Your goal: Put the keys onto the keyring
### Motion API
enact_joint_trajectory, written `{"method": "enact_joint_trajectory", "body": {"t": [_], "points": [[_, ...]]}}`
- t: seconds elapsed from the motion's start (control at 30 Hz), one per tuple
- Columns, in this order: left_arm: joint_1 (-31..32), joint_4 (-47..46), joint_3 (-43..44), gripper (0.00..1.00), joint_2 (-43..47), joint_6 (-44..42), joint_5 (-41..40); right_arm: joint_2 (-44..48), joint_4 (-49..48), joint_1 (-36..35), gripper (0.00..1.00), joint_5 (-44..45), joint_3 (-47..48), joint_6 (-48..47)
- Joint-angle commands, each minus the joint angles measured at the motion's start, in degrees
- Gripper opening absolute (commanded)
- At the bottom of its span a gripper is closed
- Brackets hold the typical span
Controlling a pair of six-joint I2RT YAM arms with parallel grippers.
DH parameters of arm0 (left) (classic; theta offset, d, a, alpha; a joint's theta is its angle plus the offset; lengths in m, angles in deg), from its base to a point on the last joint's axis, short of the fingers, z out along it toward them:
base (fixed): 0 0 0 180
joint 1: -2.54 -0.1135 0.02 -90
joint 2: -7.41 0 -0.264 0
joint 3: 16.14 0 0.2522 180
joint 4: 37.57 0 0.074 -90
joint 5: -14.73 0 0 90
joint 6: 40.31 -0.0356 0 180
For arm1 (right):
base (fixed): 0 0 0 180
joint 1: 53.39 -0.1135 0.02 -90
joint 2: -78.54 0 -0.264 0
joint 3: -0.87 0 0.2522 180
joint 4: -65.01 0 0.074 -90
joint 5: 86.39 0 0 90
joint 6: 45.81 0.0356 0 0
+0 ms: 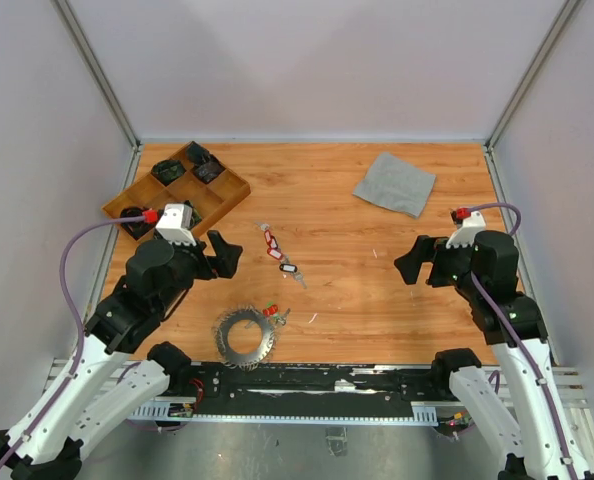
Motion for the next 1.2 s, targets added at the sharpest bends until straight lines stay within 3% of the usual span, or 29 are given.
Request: {"method": "enact_joint_trajectory", "body": {"t": [0.0, 0.37, 0.6, 1.17], "points": [[-0.36, 0.62, 0.32, 1.0, 0.74, 0.52, 0.21, -0.64, -0.68, -0.05, 0.98, -0.31, -0.85, 0.81], [-0.36, 0.43, -0.16, 1.0, -0.15, 1.0, 1.32, -7.68, 7.19, -0.06, 0.98, 0.11, 1.97, -0.65], [-0.36, 0.48, -0.43, 1.0, -1.46, 2.23, 1.32, -10.84, 13.54, -0.04, 0.98, 6.28, 6.73, 3.22], [-0.36, -1.11, -2.23, 1.0, -1.75, 3.21, 0.47, -10.26, 10.38, -0.11, 0.98, -0.2, 7.52, -1.1]]}}
